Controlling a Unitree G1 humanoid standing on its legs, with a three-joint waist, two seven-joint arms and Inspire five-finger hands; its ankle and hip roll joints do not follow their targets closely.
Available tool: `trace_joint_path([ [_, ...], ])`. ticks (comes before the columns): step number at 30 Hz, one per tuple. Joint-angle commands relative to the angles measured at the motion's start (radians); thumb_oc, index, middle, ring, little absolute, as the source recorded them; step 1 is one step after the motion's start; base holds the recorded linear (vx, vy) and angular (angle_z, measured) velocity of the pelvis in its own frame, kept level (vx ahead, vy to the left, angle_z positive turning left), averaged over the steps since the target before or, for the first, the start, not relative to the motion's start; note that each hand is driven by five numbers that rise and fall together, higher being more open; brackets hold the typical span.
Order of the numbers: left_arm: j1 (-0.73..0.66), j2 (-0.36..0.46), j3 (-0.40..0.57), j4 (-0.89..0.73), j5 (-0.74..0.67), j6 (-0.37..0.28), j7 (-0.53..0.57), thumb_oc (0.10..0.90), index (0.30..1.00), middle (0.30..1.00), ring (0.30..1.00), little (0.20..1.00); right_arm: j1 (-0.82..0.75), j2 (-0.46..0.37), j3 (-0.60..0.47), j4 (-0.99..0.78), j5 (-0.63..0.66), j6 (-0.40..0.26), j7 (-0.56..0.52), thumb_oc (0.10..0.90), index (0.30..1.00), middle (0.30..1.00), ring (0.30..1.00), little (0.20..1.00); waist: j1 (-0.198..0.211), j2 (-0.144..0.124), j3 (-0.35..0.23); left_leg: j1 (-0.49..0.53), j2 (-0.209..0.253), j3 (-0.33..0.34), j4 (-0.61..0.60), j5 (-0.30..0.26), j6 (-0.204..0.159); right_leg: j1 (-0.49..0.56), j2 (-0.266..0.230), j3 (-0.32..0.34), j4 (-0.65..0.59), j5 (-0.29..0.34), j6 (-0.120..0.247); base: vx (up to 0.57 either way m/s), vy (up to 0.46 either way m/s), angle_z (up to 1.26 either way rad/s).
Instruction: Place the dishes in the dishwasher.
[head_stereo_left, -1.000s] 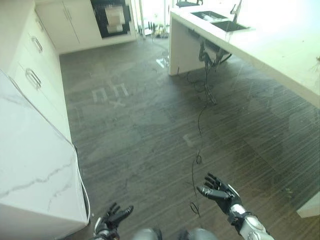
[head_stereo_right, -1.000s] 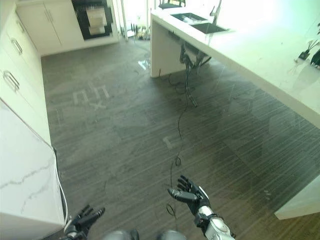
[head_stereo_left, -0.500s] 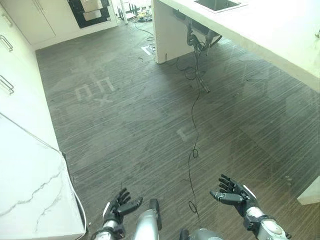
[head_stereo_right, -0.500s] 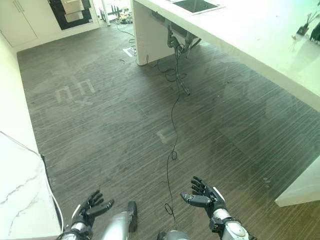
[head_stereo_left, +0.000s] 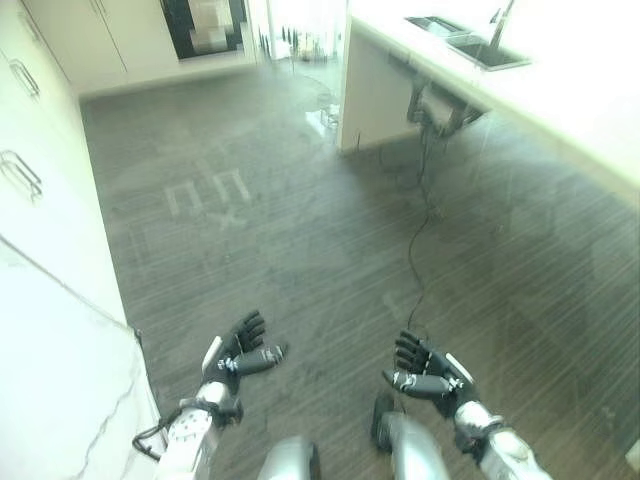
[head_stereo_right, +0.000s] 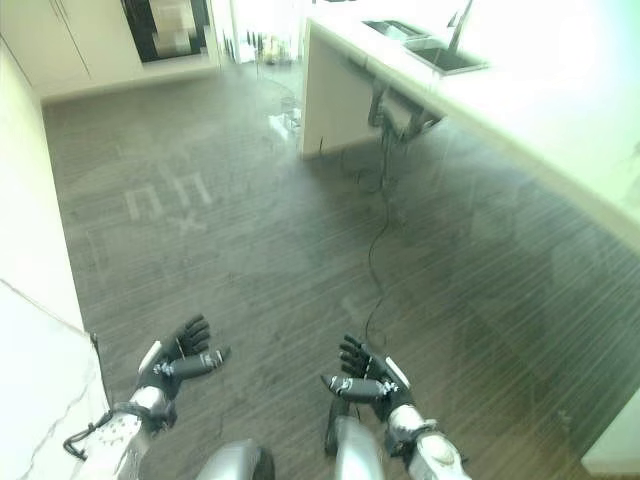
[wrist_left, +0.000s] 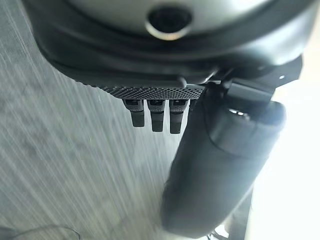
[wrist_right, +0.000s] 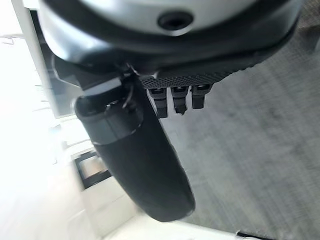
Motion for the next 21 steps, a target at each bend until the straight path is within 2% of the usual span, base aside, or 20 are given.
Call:
trace_joint_path([
  [1,0.027,0.059,-0.02,-0.163,0.026,-0.083,-0.01,0.8,0.9,0.9,0.9,0.9,-0.066,-0.028,-0.05,-0.085,0.036,-0.099,0.042,0.8,0.9,0.9,0.9,0.9,0.008,-0.006,-0.059,0.168,-0.065,-0.036,-0.326,0.078,-0.024,0.183,0.011,-0.053,0.013,0.006,0.022,0.31,-0.198,-0.09],
  [3,0.028,0.053,-0.017,-0.156,0.026,-0.078,-0.01,0.8,0.9,0.9,0.9,0.9,-0.067,-0.027,-0.042,-0.091,0.031,-0.098,0.028,0.8,0.9,0.9,0.9,0.9,0.007,-0.012,-0.066,0.186,-0.074,-0.036,-0.326,0.069,-0.017,0.203,0.01,-0.055,0.013,0.021,0.022,0.38,-0.211,0.09],
  [4,0.027,0.05,-0.013,-0.155,0.018,-0.069,-0.011,0.8,0.9,0.9,0.9,0.9,-0.068,-0.023,-0.035,-0.093,0.026,-0.095,0.016,0.8,0.9,0.9,0.9,0.9,0.011,-0.005,-0.072,0.213,-0.065,-0.046,-0.326,0.04,-0.013,0.238,0.021,-0.057,0.013,0.022,0.035,0.62,-0.3,0.35],
  [5,0.032,0.046,-0.007,-0.161,0.008,-0.057,-0.018,0.8,0.9,0.9,0.9,0.9,-0.066,-0.021,-0.03,-0.102,0.026,-0.091,0.002,0.8,0.9,0.9,0.9,0.9,0.011,-0.01,-0.075,0.236,-0.065,-0.046,-0.326,0.028,-0.006,0.27,0.019,-0.063,0.013,0.038,0.036,0.76,-0.39,0.61],
  [9,0.05,0.034,-0.023,-0.192,0.031,-0.048,-0.034,0.8,0.9,0.9,0.9,0.9,-0.065,-0.037,-0.039,-0.121,0.026,-0.088,-0.007,0.8,0.9,0.9,0.9,0.9,-0.004,-0.004,-0.125,0.336,-0.027,-0.039,-0.326,-0.027,-0.027,0.313,0.037,-0.094,0.013,0.032,0.022,0.5,-0.315,0.34],
  [10,0.06,0.033,-0.027,-0.208,0.03,-0.042,-0.035,0.8,0.9,0.9,0.9,0.9,-0.067,-0.046,-0.047,-0.13,0.026,-0.075,-0.008,0.8,0.9,0.9,0.9,0.9,-0.006,0.003,-0.145,0.357,-0.017,-0.035,-0.326,-0.028,-0.045,0.325,0.049,-0.104,0.013,0.015,0.007,0.41,-0.291,0.05],
  [11,0.064,0.031,-0.03,-0.213,0.027,-0.042,-0.035,0.8,0.9,0.9,0.9,0.9,-0.068,-0.052,-0.048,-0.134,0.017,-0.072,-0.008,0.8,0.9,0.9,0.9,0.9,-0.005,0.006,-0.154,0.366,-0.01,-0.03,-0.326,-0.007,-0.056,0.332,0.056,-0.107,0.013,0.003,-0.003,0.39,-0.286,-0.11],
  [12,0.069,0.029,-0.029,-0.22,0.021,-0.039,-0.036,0.8,0.9,0.9,0.9,0.9,-0.067,-0.062,-0.048,-0.14,0.01,-0.069,-0.004,0.8,0.9,0.9,0.9,0.9,-0.002,0.012,-0.161,0.386,-0.001,-0.024,-0.326,0.057,-0.076,0.346,0.07,-0.109,0.013,-0.018,-0.02,0.34,-0.343,-0.21],
  [13,0.081,0.021,-0.035,-0.234,0.013,-0.047,-0.036,0.8,0.9,0.9,0.9,0.9,-0.067,-0.084,-0.05,-0.153,0.009,-0.062,0.011,0.8,0.9,0.9,0.9,0.9,0.017,-0.016,-0.161,0.37,-0.025,-0.014,-0.29,0.242,-0.118,0.375,0.064,-0.091,0.013,-0.055,-0.066,0.32,-0.369,-0.39],
  [14,0.09,0.012,-0.04,-0.244,0.001,-0.052,-0.037,0.8,0.9,0.9,0.9,0.9,-0.067,-0.097,-0.054,-0.156,0.01,-0.06,0.027,0.8,0.9,0.9,0.9,0.9,0.028,-0.021,-0.153,0.272,-0.024,-0.01,-0.124,0.293,-0.148,0.404,0.068,-0.085,0.013,-0.082,-0.09,0.3,-0.409,-0.64],
  [15,0.098,0.003,-0.05,-0.25,-0.02,-0.065,-0.043,0.8,0.9,0.9,0.9,0.9,-0.072,-0.115,-0.057,-0.158,0.004,-0.06,0.035,0.8,0.9,0.9,0.9,0.9,0.038,-0.031,-0.13,0.116,0.026,0.035,0.088,0.329,-0.172,0.452,0.065,-0.088,0.013,-0.115,-0.12,0.21,-0.259,-0.83],
  [16,0.095,0.001,-0.056,-0.251,-0.026,-0.067,-0.048,0.8,0.9,0.9,0.9,0.9,-0.079,-0.123,-0.055,-0.161,0.01,-0.057,0.025,0.8,0.9,0.9,0.9,0.9,0.043,-0.033,-0.116,0.073,0.052,0.048,0.092,0.319,-0.161,0.47,0.066,-0.09,0.013,-0.125,-0.127,0.22,-0.168,-0.88],
  [17,0.09,-0.001,-0.058,-0.257,-0.029,-0.065,-0.05,0.8,0.9,0.9,0.9,0.9,-0.09,-0.13,-0.044,-0.164,0.019,-0.055,0.017,0.8,0.9,0.9,0.9,0.9,0.049,-0.037,-0.097,0.064,0.048,0.063,0.008,0.301,-0.141,0.49,0.072,-0.07,0.013,-0.14,-0.123,0.29,0.011,-0.56],
  [18,0.095,-0.002,-0.058,-0.263,-0.027,-0.08,-0.057,0.8,0.9,0.9,0.9,0.9,-0.105,-0.129,-0.033,-0.166,0.016,-0.053,0.015,0.8,0.9,0.9,0.9,0.9,0.053,-0.035,-0.087,0.108,0.035,0.081,-0.221,0.315,-0.135,0.503,0.086,-0.044,0.013,-0.151,-0.109,0.36,0.163,-0.82],
  [19,0.112,0.002,-0.054,-0.271,-0.037,-0.094,-0.053,0.8,0.9,0.9,0.9,0.9,-0.103,-0.126,-0.023,-0.172,0.001,-0.053,0.025,0.8,0.9,0.9,0.9,0.9,0.048,-0.001,-0.089,0.071,0.073,0.071,-0.326,0.291,-0.145,0.508,0.131,-0.028,0.013,-0.164,-0.1,0.58,0.384,-0.61],
  [20,0.136,0.003,-0.043,-0.297,-0.057,-0.112,-0.042,0.8,0.9,0.9,0.9,0.9,-0.071,-0.134,-0.019,-0.208,-0.018,-0.051,0.045,0.8,0.9,0.9,0.9,0.9,0.054,0.043,-0.088,-0.079,0.166,-0.03,-0.326,0.33,-0.205,0.545,0.193,-0.004,0.013,-0.214,-0.105,0.61,0.459,-0.58],
  [21,0.143,0.0,-0.04,-0.306,-0.053,-0.135,-0.05,0.8,0.9,0.9,0.9,0.9,-0.067,-0.148,-0.019,-0.214,-0.014,-0.058,0.052,0.8,0.9,0.9,0.9,0.9,0.064,0.05,-0.081,-0.15,0.195,-0.063,-0.326,0.346,-0.22,0.572,0.208,0.004,0.013,-0.248,-0.117,0.69,0.534,-0.5],
])
